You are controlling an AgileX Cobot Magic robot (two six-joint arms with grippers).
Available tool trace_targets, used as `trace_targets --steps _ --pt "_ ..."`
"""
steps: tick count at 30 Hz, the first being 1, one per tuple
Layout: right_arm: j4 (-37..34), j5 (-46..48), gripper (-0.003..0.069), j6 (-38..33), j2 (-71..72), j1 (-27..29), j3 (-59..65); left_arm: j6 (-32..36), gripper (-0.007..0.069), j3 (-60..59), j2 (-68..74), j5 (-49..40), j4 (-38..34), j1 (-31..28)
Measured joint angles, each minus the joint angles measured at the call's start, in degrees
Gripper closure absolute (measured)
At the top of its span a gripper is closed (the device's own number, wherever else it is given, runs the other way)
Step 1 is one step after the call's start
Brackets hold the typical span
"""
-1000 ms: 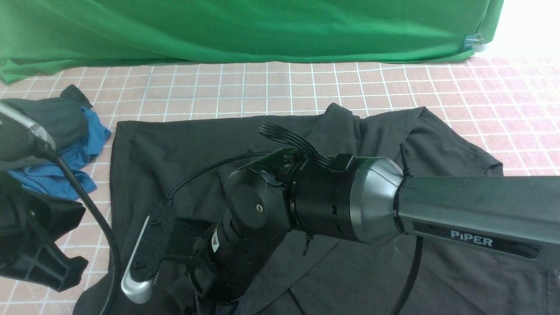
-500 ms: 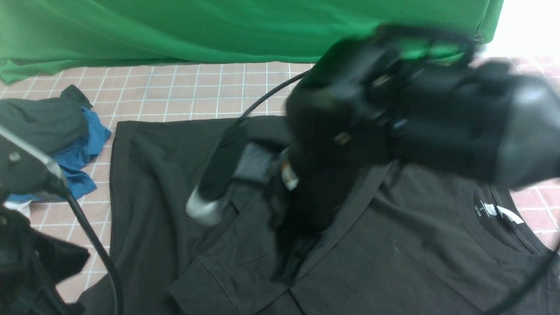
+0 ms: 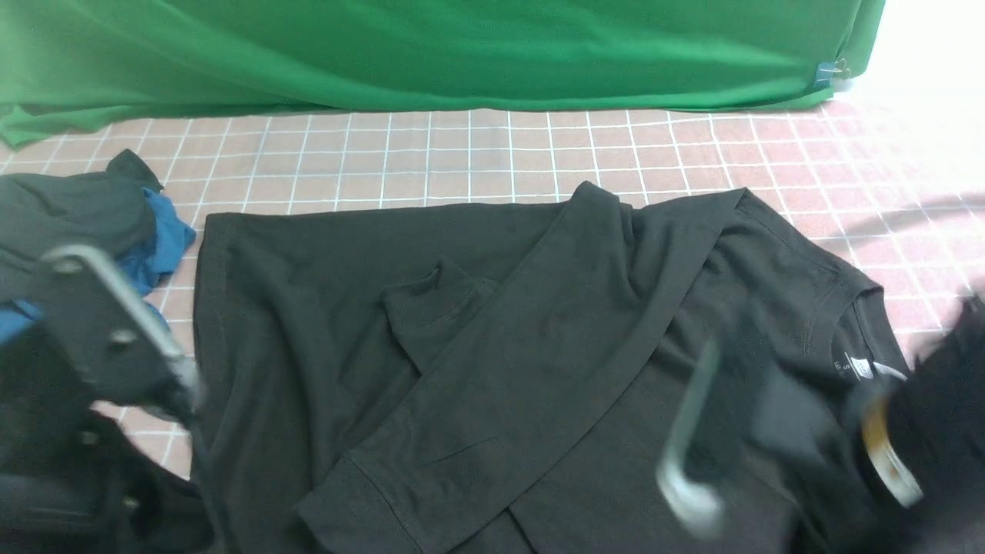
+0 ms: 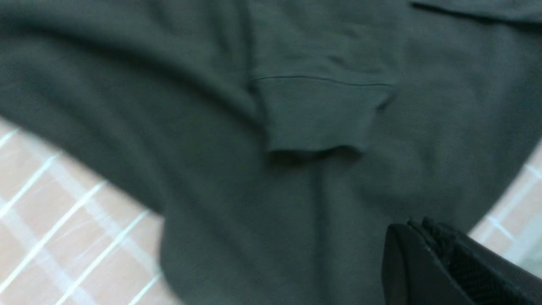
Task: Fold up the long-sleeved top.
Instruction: Use both arms simultaneously to clamp the lower edge of the clothing fabric
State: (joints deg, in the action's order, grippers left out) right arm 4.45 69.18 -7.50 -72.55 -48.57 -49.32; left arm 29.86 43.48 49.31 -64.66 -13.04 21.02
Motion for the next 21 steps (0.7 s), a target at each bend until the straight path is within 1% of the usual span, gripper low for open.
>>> trace_targets --steps 3,4,5,7,9,10,11,14,16,18,21 --pt "0.0 -1.55 0.0256 -3.99 1.76 0.0 8.76 4.76 0.0607 -1.0 3.42 1.42 -4.26 0.0" --pt "0.0 -1.94 0.0244 -4.31 1.83 0.0 9.84 5.34 0.0607 -1.06 3.58 1.76 -4.73 0.0" --pt "0.08 -3.11 0.0215 -6.6 1.95 0.0 12.46 6.81 0.0607 -1.57 4.44 2.94 -5.91 0.0" --pt "0.15 -7.0 0.0185 -11.22 2.02 0.0 18.08 8.13 0.0607 -2.28 4.83 5.49 -7.17 0.0" --pt "0.65 -10.18 0.0177 -14.38 2.04 0.0 21.5 8.76 0.0607 -2.65 4.83 6.47 -7.39 0.0" --pt "0.76 -10.53 0.0176 -14.38 2.04 0.0 21.82 8.82 0.0607 -2.68 4.83 6.56 -7.39 0.0" --pt "2.9 -12.81 0.0173 -15.24 2.04 0.0 24.38 8.87 0.0607 -2.81 4.83 6.62 -7.54 0.0" --pt "6.87 -13.7 0.0172 -14.6 1.51 0.0 25.93 8.87 0.0607 -2.86 4.83 6.44 -8.18 0.0" --pt "11.37 -14.51 0.0172 -12.69 0.32 0.06 26.77 8.87 0.0607 -2.93 4.83 6.44 -8.96 0.0" --pt "13.14 -16.1 0.0171 -11.92 -0.76 0.16 26.77 8.87 0.0607 -2.93 4.83 6.49 -9.24 0.0" --pt "13.8 -18.07 0.0171 -11.72 -2.21 0.16 26.69 8.87 0.0607 -2.93 4.83 6.49 -9.24 0.28"
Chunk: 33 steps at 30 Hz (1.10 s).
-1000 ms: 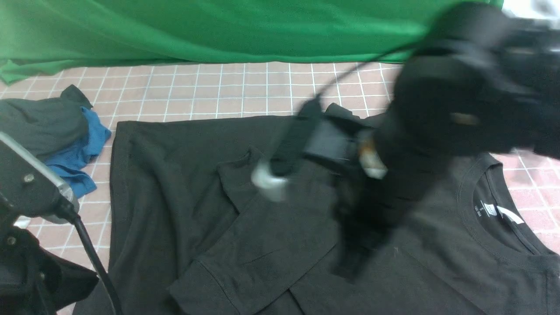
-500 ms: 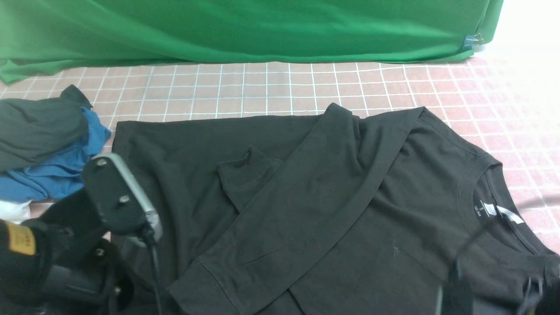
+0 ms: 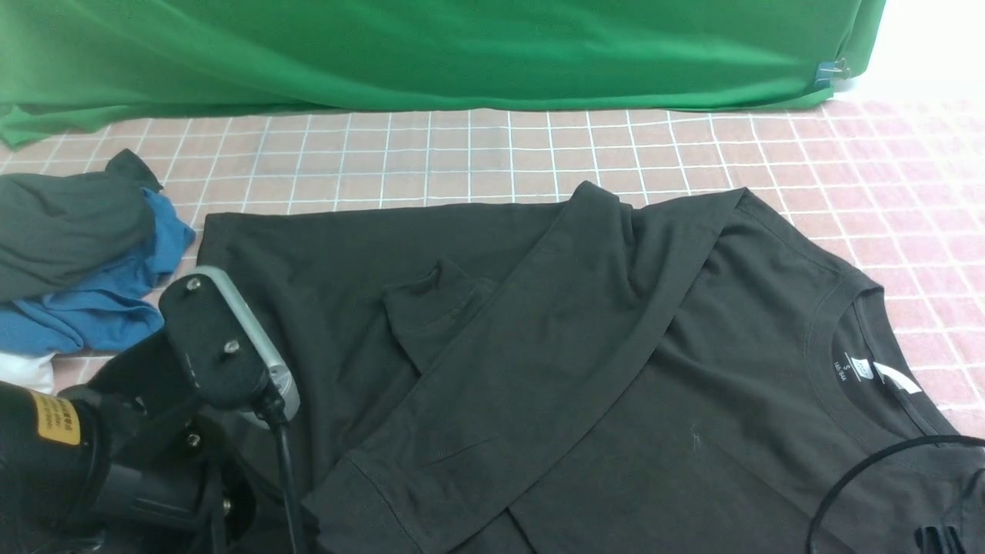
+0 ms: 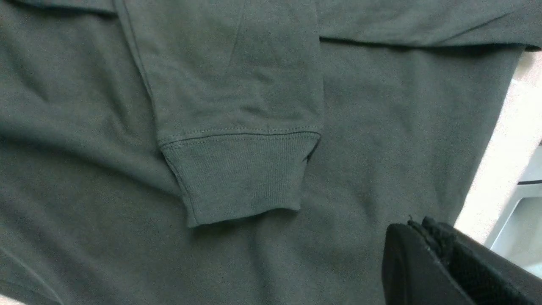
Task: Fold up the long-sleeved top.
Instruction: Use both arms simultaneously to clamp the lower edge of the clothing fabric
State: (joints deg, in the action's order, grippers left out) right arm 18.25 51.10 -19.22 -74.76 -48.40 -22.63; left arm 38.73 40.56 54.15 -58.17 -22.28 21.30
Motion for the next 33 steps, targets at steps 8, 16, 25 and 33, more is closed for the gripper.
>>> trace_targets --steps 8,16,25,33 --pt "0.56 4.18 0.0171 6.93 -5.84 0.0 -4.56 5.21 0.0607 -0.07 -0.05 1.57 5.9 6.01" --pt "1.56 5.48 0.0252 20.86 -1.6 0.0 -10.3 13.13 0.0601 -5.65 1.05 1.43 8.23 7.81" --pt "0.87 3.27 0.0323 21.39 9.71 0.0 -10.3 23.25 0.0314 -15.77 4.01 3.37 9.46 7.81" --pt "-0.35 0.27 0.0324 21.68 16.54 0.0 -10.3 26.17 0.0097 -20.52 10.35 10.27 13.8 7.81"
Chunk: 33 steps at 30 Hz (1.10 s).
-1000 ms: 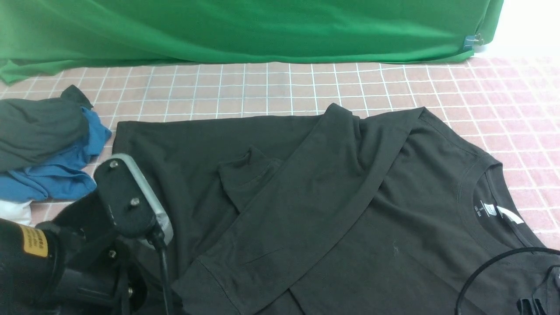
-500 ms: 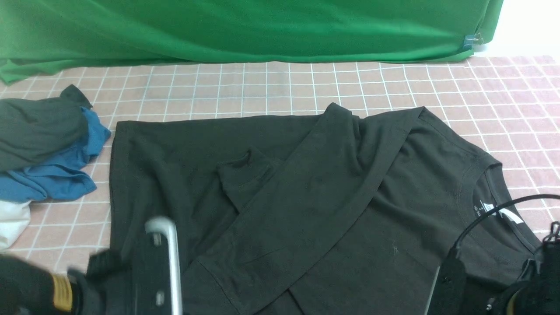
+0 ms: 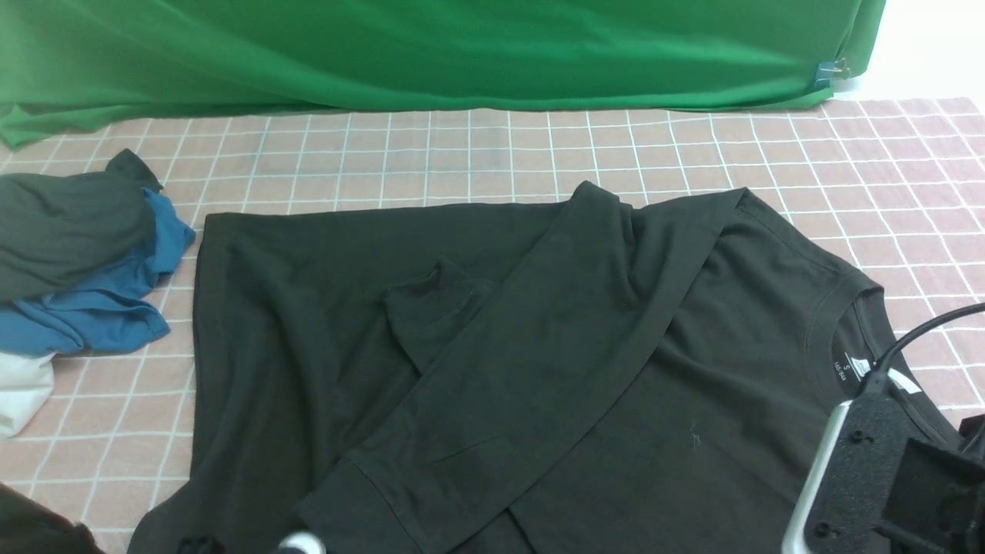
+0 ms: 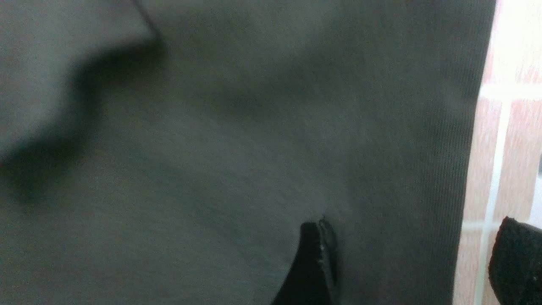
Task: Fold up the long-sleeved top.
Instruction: Use both arms simultaneously to clamp the lower edge of the clothing fabric, then use both arms to drag the lower edge of the fabric forward and fold it over the upper edge
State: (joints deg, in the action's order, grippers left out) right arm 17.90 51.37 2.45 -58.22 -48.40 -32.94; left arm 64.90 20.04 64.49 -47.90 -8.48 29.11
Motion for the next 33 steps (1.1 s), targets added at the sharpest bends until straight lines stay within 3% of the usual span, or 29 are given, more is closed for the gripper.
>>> trace_targets --steps 5,11,16,22,33 --pt "-0.26 -1.32 0.0324 1.6 0.37 0.0 0.0 -0.04 0.0104 -0.43 2.17 1.33 1.58 0.0" --pt "-0.87 -3.34 0.033 2.59 0.37 0.0 0.0 -0.28 0.018 -0.43 3.78 2.29 3.8 0.05" --pt "-0.89 -4.47 0.0331 2.59 0.37 0.0 0.0 -2.1 0.0329 -0.23 4.77 3.9 5.91 0.34" --pt "-0.95 -4.6 0.0331 2.59 0.37 0.0 0.03 -3.28 0.0567 -0.11 2.87 4.01 8.0 0.4" --pt "-1.61 3.36 0.0299 0.81 0.37 0.0 0.03 -4.61 0.0593 9.01 -8.31 -12.88 6.63 0.35"
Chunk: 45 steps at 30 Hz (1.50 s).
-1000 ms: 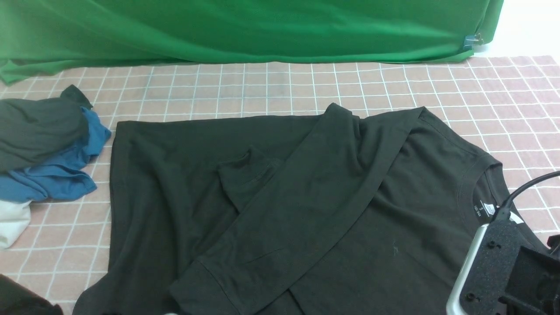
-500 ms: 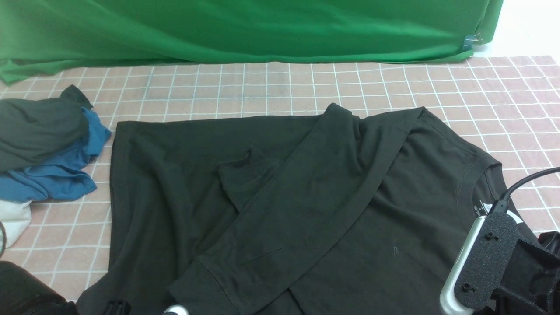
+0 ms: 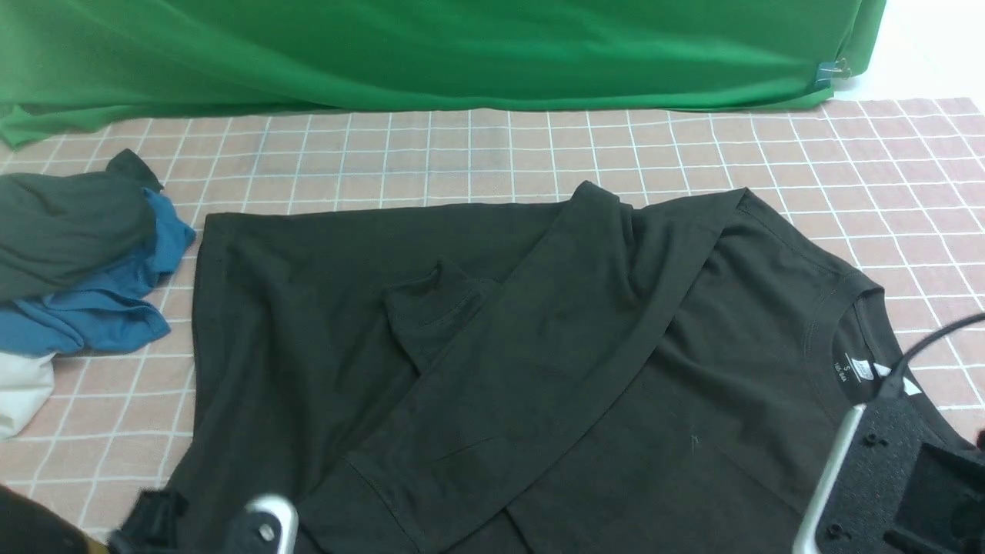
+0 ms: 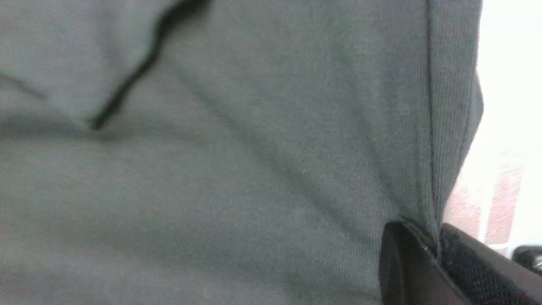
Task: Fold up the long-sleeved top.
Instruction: Use both arms to drag the lower edge of the fabric forward and fold it over the upper edge
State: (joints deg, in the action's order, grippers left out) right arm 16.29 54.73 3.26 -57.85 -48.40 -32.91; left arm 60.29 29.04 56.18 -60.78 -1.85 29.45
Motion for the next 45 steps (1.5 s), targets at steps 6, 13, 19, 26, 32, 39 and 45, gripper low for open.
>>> trace_targets --steps 6,13,19,26,32,39,45 --pt "-2.48 10.4 0.0197 -6.21 -1.24 0.0 0.0 -8.95 0.0593 3.04 -4.37 -0.78 -0.95 0.0" --pt "-0.28 13.86 0.0187 -18.48 -6.9 0.02 0.0 -15.25 0.0593 3.1 -5.22 -0.17 -1.78 0.0" --pt "0.23 5.7 0.0187 -26.07 -15.39 0.02 2.83 -15.83 0.0593 3.1 -5.22 -0.06 -2.04 0.0" --pt "5.01 1.08 0.0187 -29.59 -24.05 0.02 7.52 -15.83 0.0592 3.1 -5.22 0.07 -2.74 0.0" --pt "8.32 1.23 0.0192 -29.66 -26.16 -0.09 7.47 -15.83 0.0592 3.1 -5.36 0.13 -3.8 0.0" --pt "11.24 0.78 0.0305 -30.01 -26.72 -0.21 7.41 -15.83 0.0592 3.1 -7.29 0.6 -3.8 0.0" --pt "13.22 -0.25 0.049 -30.01 -26.77 -0.21 7.41 -15.83 0.0592 3.1 -9.23 2.46 -3.8 0.0"
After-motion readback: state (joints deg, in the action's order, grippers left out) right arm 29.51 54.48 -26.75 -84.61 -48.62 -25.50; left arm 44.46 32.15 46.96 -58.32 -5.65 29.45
